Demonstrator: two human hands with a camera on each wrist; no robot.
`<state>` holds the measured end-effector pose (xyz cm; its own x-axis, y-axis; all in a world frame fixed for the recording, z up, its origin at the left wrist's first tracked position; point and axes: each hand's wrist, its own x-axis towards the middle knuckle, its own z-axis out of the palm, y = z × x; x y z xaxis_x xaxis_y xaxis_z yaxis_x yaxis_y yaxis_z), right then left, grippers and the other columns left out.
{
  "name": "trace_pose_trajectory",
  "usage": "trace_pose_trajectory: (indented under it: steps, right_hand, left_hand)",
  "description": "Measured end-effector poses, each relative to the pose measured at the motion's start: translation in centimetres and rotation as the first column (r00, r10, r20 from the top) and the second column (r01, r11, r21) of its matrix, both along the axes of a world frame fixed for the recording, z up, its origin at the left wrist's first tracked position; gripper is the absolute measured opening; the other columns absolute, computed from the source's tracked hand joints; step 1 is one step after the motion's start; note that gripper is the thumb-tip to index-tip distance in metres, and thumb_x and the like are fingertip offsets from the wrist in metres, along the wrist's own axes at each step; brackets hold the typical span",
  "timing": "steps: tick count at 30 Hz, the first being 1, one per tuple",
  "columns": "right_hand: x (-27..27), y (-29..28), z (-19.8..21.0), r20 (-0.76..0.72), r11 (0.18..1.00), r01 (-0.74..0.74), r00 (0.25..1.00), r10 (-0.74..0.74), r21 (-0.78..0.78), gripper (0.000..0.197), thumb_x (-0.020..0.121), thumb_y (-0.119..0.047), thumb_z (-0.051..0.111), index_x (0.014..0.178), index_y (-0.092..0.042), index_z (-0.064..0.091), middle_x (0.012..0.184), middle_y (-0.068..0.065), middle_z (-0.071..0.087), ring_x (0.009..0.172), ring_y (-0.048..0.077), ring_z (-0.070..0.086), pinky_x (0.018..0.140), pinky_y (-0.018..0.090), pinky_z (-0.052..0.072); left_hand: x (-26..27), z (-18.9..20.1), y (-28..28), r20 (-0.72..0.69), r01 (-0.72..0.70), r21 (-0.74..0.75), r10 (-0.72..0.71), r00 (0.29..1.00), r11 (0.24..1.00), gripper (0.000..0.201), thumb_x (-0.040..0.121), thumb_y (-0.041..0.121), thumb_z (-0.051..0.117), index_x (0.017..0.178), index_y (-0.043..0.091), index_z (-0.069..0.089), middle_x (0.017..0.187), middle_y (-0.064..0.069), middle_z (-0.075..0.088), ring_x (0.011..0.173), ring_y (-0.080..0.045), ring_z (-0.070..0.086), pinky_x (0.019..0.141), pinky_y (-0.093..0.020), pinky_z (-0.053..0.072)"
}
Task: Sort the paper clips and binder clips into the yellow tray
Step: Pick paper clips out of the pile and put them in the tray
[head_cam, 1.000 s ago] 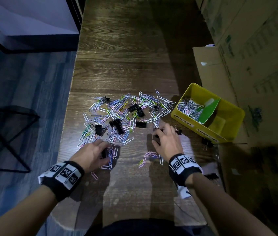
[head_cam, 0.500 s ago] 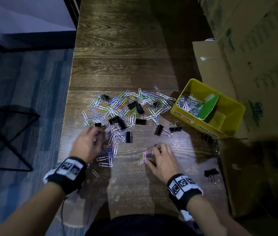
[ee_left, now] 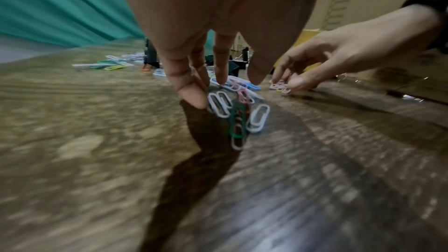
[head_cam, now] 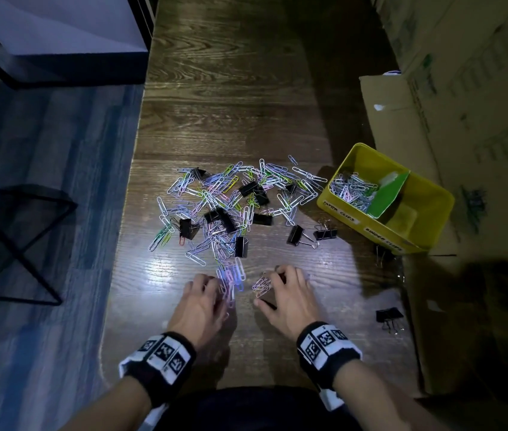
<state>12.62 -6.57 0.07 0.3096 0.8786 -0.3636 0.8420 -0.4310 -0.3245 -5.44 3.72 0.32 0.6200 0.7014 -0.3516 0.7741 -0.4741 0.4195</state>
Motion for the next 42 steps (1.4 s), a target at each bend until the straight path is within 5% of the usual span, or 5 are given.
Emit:
trace_pose_trajectory:
  steps: [17,26,31,37,42]
  right_hand:
    - [0.1,-0.8,-0.5,-0.024,1.0,0.026,0.999,-0.025,0.007,0.083,0.073,-0.064,0.06,0.142,-0.028,0.03,0.152,0.012,0.019,0.144,0.032,0.006,0.117,0.054,0.004]
    - [-0.5,-2.2,-0.7,-0.058,0.997,-0.056,0.997,0.053,-0.057,0.09,0.072,-0.068,0.06,0.143,-0.025,0.025,0.15,0.012,0.02,0.141,0.031,0.014,0.113,0.05,0.024]
    - [-0.1,-1.5,-0.2,-0.059,1.0,0.027,0.998,-0.027,-0.003,0.101,0.068,-0.066,0.066,0.146,-0.023,0.019,0.149,0.01,0.02,0.139,0.028,0.017,0.114,0.045,0.022]
    - [-1.0,0.1,0.5,0.037,0.996,0.019,0.999,-0.016,-0.086,0.113,0.062,-0.067,0.071,0.147,-0.017,0.016,0.139,0.009,0.03,0.126,0.027,0.03,0.102,0.041,0.034]
    - [-1.5,0.3,0.4,-0.123,0.998,0.045,0.991,-0.05,-0.043,0.066,0.082,-0.029,0.069,0.139,-0.017,0.038,0.136,0.01,0.038,0.124,0.03,0.041,0.099,0.043,0.042]
  left_hand:
    - [2.9,0.2,-0.5,0.16,0.22,-0.035,-0.212,0.964,0.975,0.028,0.084,0.036,0.051,0.106,0.018,0.056,0.095,-0.003,0.053,0.085,-0.022,0.054,0.078,-0.032,0.048]
    - [1.0,2.3,1.0,-0.382,0.418,-0.375,-0.549,0.743,0.827,0.035,0.077,0.046,0.055,0.063,0.017,0.043,0.069,-0.003,0.052,0.065,-0.023,0.05,0.059,-0.027,0.041]
    - [4.0,0.6,1.2,-0.156,0.472,-0.139,-0.49,0.858,0.871,0.025,0.08,0.047,0.059,0.082,0.027,0.044,0.098,0.0,0.053,0.088,-0.022,0.055,0.068,-0.03,0.044]
    - [5.7,0.6,1.5,-0.219,0.438,-0.037,-0.435,0.873,0.898,0.098,0.065,0.053,0.074,0.142,0.033,0.016,0.141,-0.007,0.025,0.122,-0.028,0.036,0.089,-0.041,0.05]
    - [5.6,-0.3,0.6,-0.132,0.419,-0.04,-0.421,0.897,0.907,0.054,0.081,0.027,0.067,0.131,0.022,0.047,0.132,-0.009,0.042,0.109,-0.029,0.052,0.095,-0.038,0.044]
